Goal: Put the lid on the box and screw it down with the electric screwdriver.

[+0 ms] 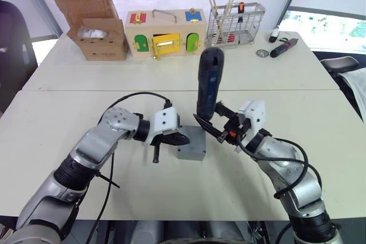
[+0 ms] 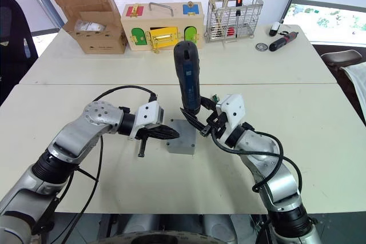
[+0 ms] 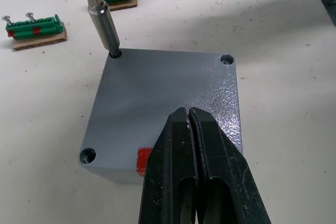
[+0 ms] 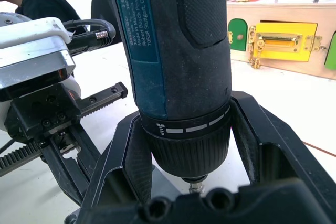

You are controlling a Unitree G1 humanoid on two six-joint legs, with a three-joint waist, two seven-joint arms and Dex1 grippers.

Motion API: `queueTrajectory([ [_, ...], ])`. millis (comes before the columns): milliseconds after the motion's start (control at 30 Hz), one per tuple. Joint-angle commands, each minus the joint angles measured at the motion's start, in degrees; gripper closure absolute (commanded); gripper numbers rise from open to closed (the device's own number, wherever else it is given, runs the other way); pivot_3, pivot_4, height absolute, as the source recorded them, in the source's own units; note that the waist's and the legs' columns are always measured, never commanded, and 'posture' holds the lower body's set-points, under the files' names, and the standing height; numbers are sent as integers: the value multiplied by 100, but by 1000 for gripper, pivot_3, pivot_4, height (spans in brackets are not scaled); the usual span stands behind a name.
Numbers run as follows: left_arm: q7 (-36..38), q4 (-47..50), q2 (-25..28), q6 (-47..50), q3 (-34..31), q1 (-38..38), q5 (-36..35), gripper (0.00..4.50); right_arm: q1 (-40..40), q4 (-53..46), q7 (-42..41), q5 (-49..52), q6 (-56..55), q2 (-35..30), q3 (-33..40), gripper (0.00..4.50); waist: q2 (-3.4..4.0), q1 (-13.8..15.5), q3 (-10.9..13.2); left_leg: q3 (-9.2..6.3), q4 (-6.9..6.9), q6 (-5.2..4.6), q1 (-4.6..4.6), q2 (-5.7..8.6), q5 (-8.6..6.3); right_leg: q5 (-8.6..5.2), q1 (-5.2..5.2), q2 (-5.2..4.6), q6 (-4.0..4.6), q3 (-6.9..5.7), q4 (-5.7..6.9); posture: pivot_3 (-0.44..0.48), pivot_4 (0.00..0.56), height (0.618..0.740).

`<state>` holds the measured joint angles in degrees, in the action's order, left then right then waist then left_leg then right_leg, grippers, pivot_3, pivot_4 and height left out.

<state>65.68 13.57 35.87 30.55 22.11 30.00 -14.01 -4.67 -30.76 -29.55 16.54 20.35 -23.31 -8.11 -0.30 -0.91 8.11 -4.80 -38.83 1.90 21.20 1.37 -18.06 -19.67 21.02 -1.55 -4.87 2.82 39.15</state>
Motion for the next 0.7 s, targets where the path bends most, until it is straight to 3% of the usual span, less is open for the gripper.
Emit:
queueTrajectory([
  [33, -38, -37, 37, 78, 115, -30, 139, 4500, 381, 386, -146, -25, 352, -76, -302, 2665, -2, -1, -11, 0, 0, 0, 0, 0, 0, 0, 0, 0, 0, 0, 0, 0, 150, 740],
  [700, -114, -28, 26, 147, 122, 5, 117, 4500, 345, 768, 119, -249, 487, -29, -309, 2665, -16, 16, -55, -5, 8, 0, -8, 0, -1, -1, -11, -3, 1, -1, -12, 0, 150, 740],
])
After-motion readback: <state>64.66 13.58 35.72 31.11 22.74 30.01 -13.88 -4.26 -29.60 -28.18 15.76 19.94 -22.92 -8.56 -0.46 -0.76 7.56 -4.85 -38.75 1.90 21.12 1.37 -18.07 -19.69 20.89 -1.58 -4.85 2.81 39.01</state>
